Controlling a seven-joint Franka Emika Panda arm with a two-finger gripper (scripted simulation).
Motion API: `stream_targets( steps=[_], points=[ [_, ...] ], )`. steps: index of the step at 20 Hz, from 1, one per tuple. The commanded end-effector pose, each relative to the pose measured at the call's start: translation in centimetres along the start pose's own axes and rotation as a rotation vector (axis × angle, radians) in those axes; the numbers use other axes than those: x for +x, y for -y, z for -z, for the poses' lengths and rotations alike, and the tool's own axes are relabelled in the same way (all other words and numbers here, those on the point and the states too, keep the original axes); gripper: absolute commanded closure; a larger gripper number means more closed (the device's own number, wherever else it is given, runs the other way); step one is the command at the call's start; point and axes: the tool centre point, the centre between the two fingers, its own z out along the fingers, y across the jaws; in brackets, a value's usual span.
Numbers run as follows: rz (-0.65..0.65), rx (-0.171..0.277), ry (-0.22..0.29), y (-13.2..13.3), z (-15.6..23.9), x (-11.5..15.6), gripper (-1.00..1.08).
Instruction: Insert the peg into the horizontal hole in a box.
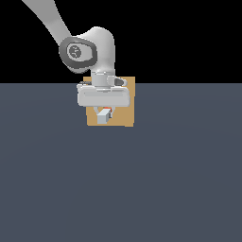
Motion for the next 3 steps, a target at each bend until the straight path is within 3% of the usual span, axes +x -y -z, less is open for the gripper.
stream_targets(
  steps=[1,3],
  points=[
    [0.010,-0.008,-0.008,-0.18,0.18,1.08,1.08],
    [0.010,-0.008,-0.008,-0.20,0.18,0.94,1.08]
  ],
)
